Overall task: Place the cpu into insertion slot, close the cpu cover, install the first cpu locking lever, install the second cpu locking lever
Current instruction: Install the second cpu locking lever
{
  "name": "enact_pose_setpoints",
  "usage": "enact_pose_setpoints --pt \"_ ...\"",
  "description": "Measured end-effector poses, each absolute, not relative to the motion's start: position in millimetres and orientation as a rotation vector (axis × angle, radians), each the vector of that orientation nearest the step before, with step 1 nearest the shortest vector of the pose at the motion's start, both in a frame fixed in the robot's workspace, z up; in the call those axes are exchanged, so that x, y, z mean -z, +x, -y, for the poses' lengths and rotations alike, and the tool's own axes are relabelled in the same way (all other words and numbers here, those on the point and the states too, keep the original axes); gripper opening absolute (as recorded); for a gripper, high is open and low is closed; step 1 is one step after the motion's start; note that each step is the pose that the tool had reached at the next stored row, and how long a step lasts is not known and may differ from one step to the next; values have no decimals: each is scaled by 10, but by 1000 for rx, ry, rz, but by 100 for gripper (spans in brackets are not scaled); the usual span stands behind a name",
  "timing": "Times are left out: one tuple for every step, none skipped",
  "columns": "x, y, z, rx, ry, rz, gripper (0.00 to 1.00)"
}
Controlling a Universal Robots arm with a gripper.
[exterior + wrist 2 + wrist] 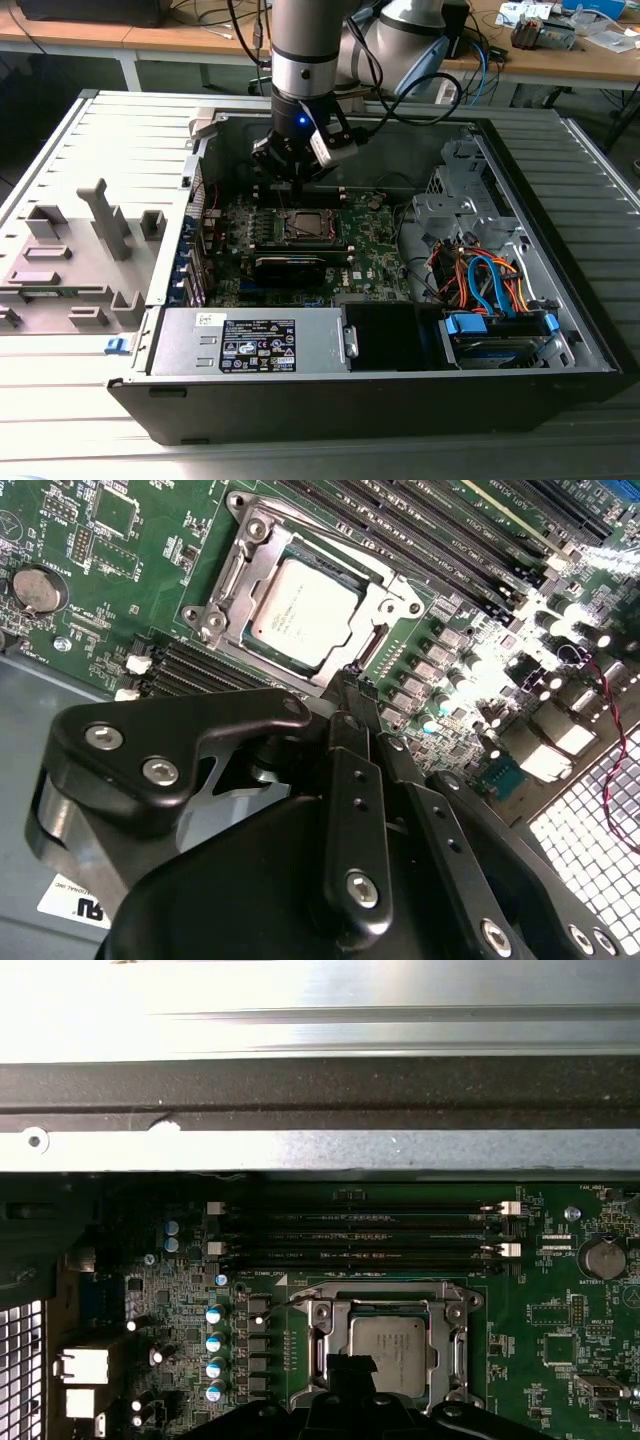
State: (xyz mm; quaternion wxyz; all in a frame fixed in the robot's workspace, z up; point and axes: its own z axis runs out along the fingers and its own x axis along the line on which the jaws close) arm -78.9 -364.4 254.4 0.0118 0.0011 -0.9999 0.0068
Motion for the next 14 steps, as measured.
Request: enact_pose_setpoints --pt "-2544 -791 3644 -21 4 3118 11" --pt "-2544 -793 3644 -21 4 3118 11" --pt "-2544 -794 3644 -21 4 3118 11" --pt "-2544 -797 3644 -21 3 3118 11" --pt "-2544 -799 3644 -21 3 3118 11" --pt "-2544 -802 3644 -21 3 3118 11" --pt "-2544 -807 3644 -21 3 3118 11" --pt "-2544 -814 3644 -21 3 3118 11" --pt "-2544 -817 3644 -21 3 3118 11" --pt "-2543 -820 3644 -21 3 3118 11" --pt "-2544 -823 3644 -21 4 3118 11" --pt "-2544 -826 3644 -21 3 3118 11" --pt "-2544 -828 3644 -21 3 3118 11" --pt "-2544 -830 3644 -21 3 3118 11"
